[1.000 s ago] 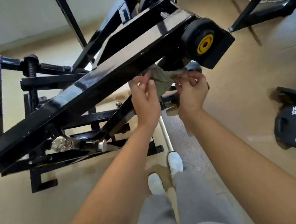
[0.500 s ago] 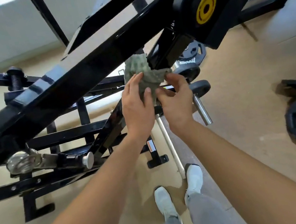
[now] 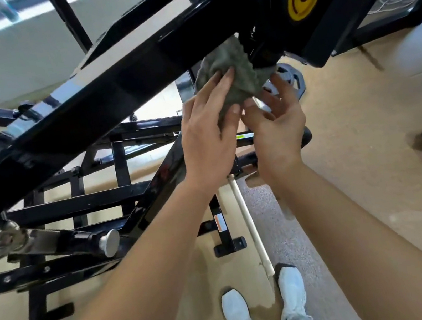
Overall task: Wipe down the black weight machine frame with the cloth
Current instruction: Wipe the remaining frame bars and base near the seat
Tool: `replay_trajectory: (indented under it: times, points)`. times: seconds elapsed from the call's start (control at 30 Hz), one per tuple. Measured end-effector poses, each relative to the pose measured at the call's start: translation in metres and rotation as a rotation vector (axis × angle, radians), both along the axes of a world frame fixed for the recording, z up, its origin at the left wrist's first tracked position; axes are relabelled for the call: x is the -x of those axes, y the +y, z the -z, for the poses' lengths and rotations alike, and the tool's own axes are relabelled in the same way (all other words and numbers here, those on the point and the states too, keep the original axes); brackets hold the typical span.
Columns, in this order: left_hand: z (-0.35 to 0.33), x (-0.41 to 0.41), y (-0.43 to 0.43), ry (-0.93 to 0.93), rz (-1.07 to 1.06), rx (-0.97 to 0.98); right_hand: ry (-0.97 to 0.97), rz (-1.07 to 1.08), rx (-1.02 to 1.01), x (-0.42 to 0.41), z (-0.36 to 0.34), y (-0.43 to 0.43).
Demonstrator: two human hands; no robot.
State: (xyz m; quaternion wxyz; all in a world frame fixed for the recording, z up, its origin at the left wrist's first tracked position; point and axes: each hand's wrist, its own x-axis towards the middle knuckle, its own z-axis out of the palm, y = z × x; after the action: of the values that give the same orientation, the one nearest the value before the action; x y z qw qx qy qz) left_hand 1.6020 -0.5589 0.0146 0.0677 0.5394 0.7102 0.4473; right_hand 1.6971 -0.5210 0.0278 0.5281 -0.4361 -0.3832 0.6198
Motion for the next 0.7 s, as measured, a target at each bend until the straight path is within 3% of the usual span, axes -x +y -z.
replay_trajectory:
  times: [0.7]
  points:
    - [0.106,0.020,-0.092,-0.069,-0.438,0.152,0.029,-0.455,0.284,0.044,0.109,-0.041]
